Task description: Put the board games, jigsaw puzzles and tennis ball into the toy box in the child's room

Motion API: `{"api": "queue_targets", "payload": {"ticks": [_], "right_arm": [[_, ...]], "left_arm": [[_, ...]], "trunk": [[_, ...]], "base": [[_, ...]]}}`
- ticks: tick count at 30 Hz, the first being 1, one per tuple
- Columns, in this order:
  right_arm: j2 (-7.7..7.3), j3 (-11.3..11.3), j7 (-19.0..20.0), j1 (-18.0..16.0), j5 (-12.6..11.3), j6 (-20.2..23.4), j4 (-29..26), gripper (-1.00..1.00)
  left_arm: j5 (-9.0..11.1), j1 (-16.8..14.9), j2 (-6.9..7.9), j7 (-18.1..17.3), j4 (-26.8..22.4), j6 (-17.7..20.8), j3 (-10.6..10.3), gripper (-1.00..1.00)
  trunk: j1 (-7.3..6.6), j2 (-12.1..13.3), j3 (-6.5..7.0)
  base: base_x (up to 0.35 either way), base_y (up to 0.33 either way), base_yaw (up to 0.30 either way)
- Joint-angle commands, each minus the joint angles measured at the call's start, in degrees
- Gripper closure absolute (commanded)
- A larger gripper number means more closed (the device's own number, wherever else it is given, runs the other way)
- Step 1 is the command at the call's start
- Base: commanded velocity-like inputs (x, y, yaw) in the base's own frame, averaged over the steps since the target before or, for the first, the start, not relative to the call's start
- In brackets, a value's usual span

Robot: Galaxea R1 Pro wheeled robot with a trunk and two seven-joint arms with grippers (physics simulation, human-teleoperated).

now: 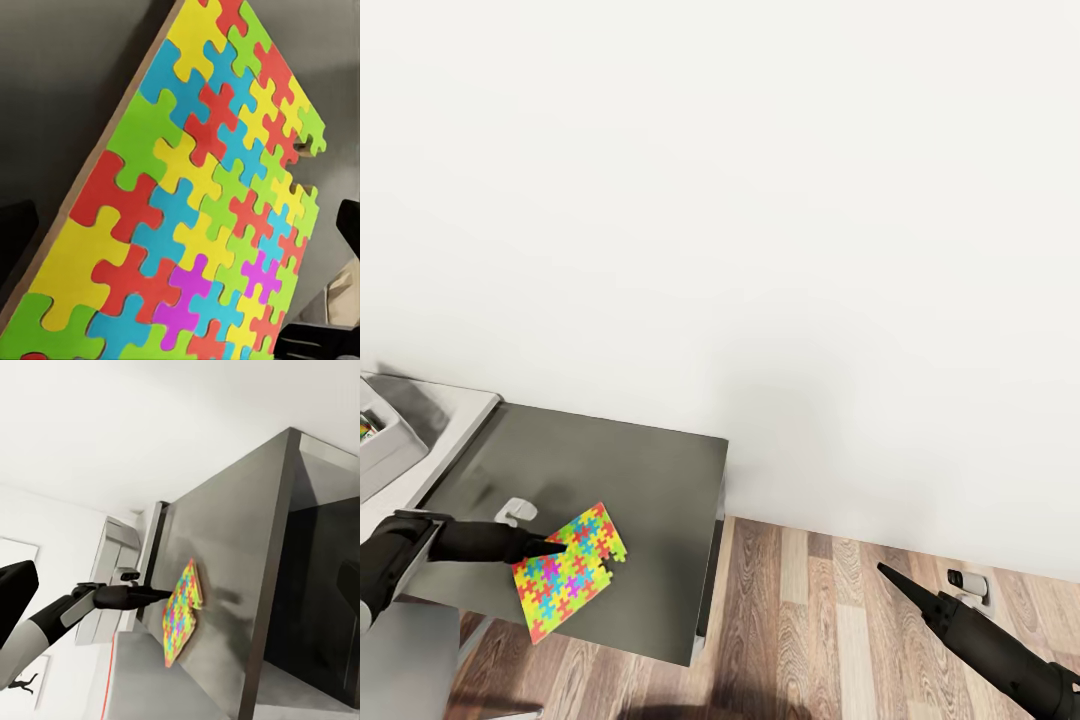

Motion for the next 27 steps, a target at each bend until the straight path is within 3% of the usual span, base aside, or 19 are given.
{"api": "queue_targets", "payload": {"ticks": [1, 9, 14, 17, 27], "right_arm": [[-0.02, 0.0, -0.1, 0.0, -0.3, 0.4, 0.0, -1.0], [0.03, 0.0, -0.1, 0.0, -0.3, 0.4, -0.2, -1.0], [0.08, 0.0, 0.0, 0.0, -0.3, 0.3, -0.4, -1.0], [-0.01, 0.0, -0.1, 0.0, -0.3, 0.4, -0.4, -1.0], [0.03, 0.0, -0.1, 0.0, -0.3, 0.4, -0.3, -1.0]], "left_arm": [[-0.4, 0.1, -5.32, -0.4, 2.8, 0.5, -0.2, -1.0], [-0.5, 2.0, -5.39, -3.6, -0.8, 0.7, -0.3, -1.0], [-0.4, 2.2, -5.45, -3.8, -1.1, 0.7, -0.9, -1.0], [-0.5, 2.2, -6.21, -3.8, -1.2, 0.7, -1.9, -1.0], [-0.4, 2.2, -7.19, -3.9, -1.3, 0.7, -2.3, -1.0]], "trunk": [[0.05, -0.1, -0.09], [0.05, -0.1, -0.09], [0.05, -0.1, -0.09], [0.05, -0.1, -0.09], [0.05, -0.1, -0.09]], "base": [[0.0, 0.0, 0.0], [0.0, 0.0, 0.0], [0.0, 0.0, 0.0], [0.0, 0.0, 0.0], [0.0, 0.0, 0.0]]}}
